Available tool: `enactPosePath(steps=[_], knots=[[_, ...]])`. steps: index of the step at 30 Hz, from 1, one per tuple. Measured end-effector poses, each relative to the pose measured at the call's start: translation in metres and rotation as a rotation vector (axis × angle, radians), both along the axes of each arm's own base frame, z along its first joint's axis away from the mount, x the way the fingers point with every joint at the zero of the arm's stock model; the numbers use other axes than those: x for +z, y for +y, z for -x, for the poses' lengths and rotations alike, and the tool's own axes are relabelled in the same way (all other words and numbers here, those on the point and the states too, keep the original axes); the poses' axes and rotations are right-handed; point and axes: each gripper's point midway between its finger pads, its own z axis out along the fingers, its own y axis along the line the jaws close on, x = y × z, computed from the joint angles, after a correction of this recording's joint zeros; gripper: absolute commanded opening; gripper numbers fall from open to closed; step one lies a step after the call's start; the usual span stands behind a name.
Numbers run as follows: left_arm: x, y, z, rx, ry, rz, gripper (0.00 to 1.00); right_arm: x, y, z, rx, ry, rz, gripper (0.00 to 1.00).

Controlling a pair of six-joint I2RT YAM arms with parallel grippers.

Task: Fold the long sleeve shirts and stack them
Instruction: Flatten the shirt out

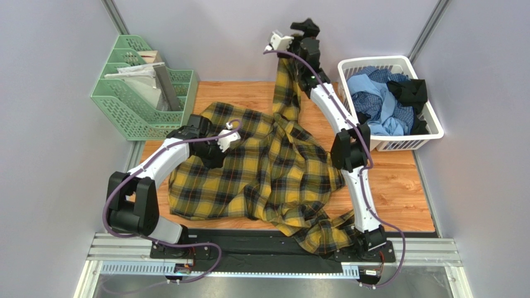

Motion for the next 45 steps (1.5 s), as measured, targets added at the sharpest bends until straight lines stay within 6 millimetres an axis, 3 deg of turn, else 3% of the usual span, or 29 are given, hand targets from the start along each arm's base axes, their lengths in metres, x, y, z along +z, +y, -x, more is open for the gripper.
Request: enactPosePath(steps=[3, 4, 6, 8, 10, 11, 13, 16, 18, 20, 23, 25, 27, 31, 35, 36, 38, 41, 42, 44, 45], knots=[[-0.002, 0.024, -0.010, 0.101, 0.021, -0.027, 0.38, -0.078, -0.011, 0.002, -0.072, 0.247, 0.038, 1.00], [-0.001, 0.033, -0.014, 0.136, 0.022, -0.035, 0.38, -0.101, -0.019, 0.013, -0.082, 0.346, 0.051, 1.00], [0.000, 0.052, -0.021, 0.194, 0.028, -0.056, 0.44, -0.149, -0.040, 0.059, -0.103, 0.595, 0.068, 1.00], [0.000, 0.065, -0.026, 0.228, 0.030, -0.079, 0.45, -0.160, -0.052, 0.104, -0.094, 0.753, 0.044, 0.95], [-0.003, 0.074, -0.028, 0.243, 0.038, -0.107, 0.48, -0.155, -0.058, 0.159, -0.063, 0.892, -0.031, 0.87], [-0.005, 0.076, -0.029, 0.240, 0.043, -0.118, 0.48, -0.147, -0.054, 0.183, -0.032, 0.938, -0.068, 0.79], [-0.013, 0.079, -0.027, 0.231, 0.074, -0.147, 0.48, -0.138, -0.040, 0.229, 0.043, 1.024, -0.148, 0.72], [-0.028, 0.085, -0.027, 0.227, 0.128, -0.189, 0.40, -0.156, -0.014, 0.282, 0.125, 1.166, -0.211, 0.67], [-0.036, 0.091, -0.028, 0.231, 0.159, -0.223, 0.38, -0.198, -0.002, 0.311, 0.130, 1.309, -0.217, 0.64], [-0.043, 0.097, -0.030, 0.232, 0.179, -0.254, 0.36, -0.253, -0.002, 0.334, 0.078, 1.468, -0.200, 0.63], [-0.048, 0.102, -0.024, 0.226, 0.203, -0.288, 0.30, -0.329, -0.023, 0.368, -0.061, 1.683, -0.170, 0.62], [-0.050, 0.105, -0.019, 0.219, 0.217, -0.308, 0.26, -0.358, -0.039, 0.389, -0.143, 1.775, -0.158, 0.61], [-0.054, 0.109, -0.010, 0.209, 0.238, -0.331, 0.23, -0.365, -0.051, 0.397, -0.199, 1.802, -0.156, 0.61], [-0.063, 0.118, 0.023, 0.184, 0.310, -0.381, 0.13, -0.366, -0.065, 0.397, -0.239, 1.794, -0.175, 0.60], [-0.067, 0.127, 0.064, 0.147, 0.365, -0.430, 0.08, -0.367, -0.091, 0.412, -0.295, 1.792, -0.172, 0.60], [-0.067, 0.130, 0.088, 0.124, 0.399, -0.450, 0.07, -0.367, -0.103, 0.420, -0.317, 1.802, -0.167, 0.60], [-0.068, 0.131, 0.103, 0.101, 0.427, -0.460, 0.08, -0.365, -0.114, 0.430, -0.340, 1.819, -0.160, 0.60], [-0.063, 0.129, 0.131, 0.052, 0.499, -0.459, 0.18, -0.350, -0.120, 0.431, -0.343, 1.826, -0.164, 0.57], [-0.060, 0.126, 0.135, 0.041, 0.516, -0.446, 0.27, -0.341, -0.116, 0.425, -0.326, 1.819, -0.178, 0.57], [-0.045, 0.117, 0.131, 0.033, 0.529, -0.392, 0.36, -0.314, -0.101, 0.397, -0.269, 1.751, -0.232, 0.61], [-0.035, 0.111, 0.120, 0.046, 0.504, -0.360, 0.41, -0.299, -0.093, 0.381, -0.240, 1.702, -0.264, 0.63]])
